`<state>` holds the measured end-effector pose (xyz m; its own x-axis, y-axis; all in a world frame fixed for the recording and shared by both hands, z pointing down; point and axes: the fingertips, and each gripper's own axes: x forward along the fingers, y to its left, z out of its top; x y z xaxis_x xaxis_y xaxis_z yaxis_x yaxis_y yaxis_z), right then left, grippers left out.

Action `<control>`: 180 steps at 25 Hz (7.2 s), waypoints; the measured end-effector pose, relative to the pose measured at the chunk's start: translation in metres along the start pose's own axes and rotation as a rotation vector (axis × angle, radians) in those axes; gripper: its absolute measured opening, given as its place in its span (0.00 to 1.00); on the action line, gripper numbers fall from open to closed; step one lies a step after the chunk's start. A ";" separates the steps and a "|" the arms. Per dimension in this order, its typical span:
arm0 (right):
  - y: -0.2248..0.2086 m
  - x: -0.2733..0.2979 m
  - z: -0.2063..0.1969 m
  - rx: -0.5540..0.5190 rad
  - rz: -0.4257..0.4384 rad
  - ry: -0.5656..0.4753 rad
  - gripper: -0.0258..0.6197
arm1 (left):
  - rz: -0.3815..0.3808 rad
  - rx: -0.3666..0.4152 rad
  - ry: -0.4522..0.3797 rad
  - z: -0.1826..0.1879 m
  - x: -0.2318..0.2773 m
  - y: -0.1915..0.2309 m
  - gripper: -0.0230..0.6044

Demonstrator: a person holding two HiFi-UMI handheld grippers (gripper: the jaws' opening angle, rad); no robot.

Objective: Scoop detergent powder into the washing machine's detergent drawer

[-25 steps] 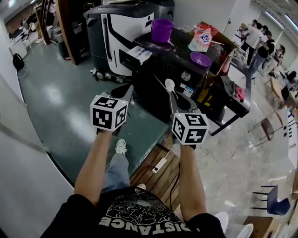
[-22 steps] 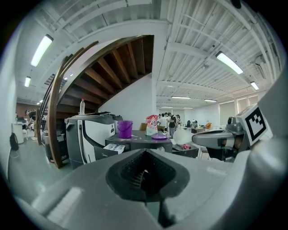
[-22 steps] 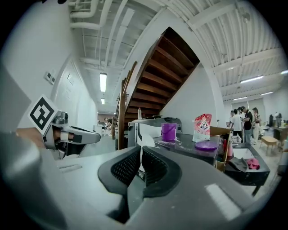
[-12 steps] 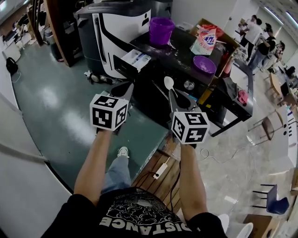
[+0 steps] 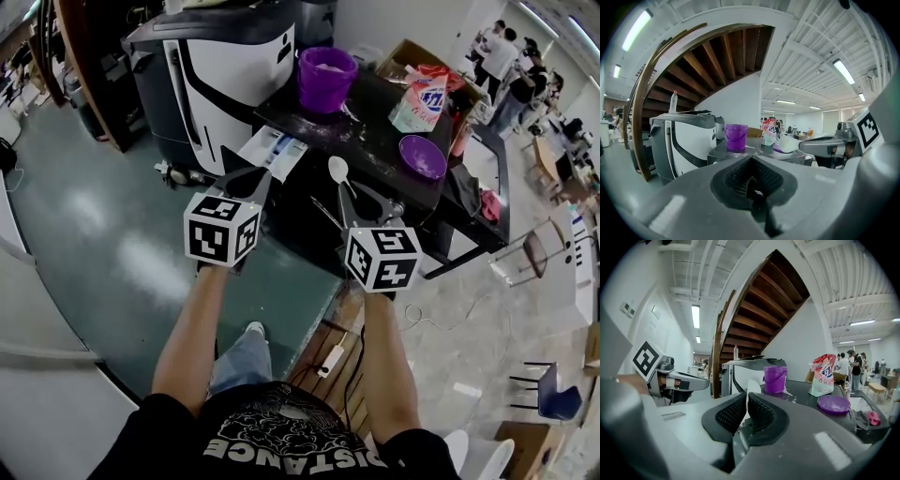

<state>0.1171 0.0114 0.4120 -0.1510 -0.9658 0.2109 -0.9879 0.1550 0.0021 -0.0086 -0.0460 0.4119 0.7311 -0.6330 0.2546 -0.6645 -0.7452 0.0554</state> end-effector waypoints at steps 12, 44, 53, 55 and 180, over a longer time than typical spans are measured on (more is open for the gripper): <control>-0.012 0.096 0.047 0.024 -0.083 0.037 0.09 | -0.104 0.004 0.042 0.041 0.072 0.078 0.04; -0.074 0.175 0.118 -0.031 -0.089 0.038 0.09 | -0.131 0.032 0.032 0.114 0.153 0.117 0.04; -0.120 0.236 0.145 -0.139 0.010 0.083 0.09 | -0.088 0.026 0.035 0.139 0.215 0.133 0.04; -0.131 0.246 0.149 -0.164 0.033 0.098 0.09 | -0.082 0.027 0.039 0.143 0.229 0.132 0.04; -0.120 0.380 0.077 -0.007 0.546 1.016 0.09 | -0.099 0.092 0.119 0.131 0.302 0.157 0.04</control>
<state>0.1758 -0.3898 0.4162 -0.4575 -0.1575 0.8752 -0.7988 0.5052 -0.3266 0.1280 -0.3822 0.3708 0.7653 -0.5300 0.3652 -0.5688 -0.8224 -0.0016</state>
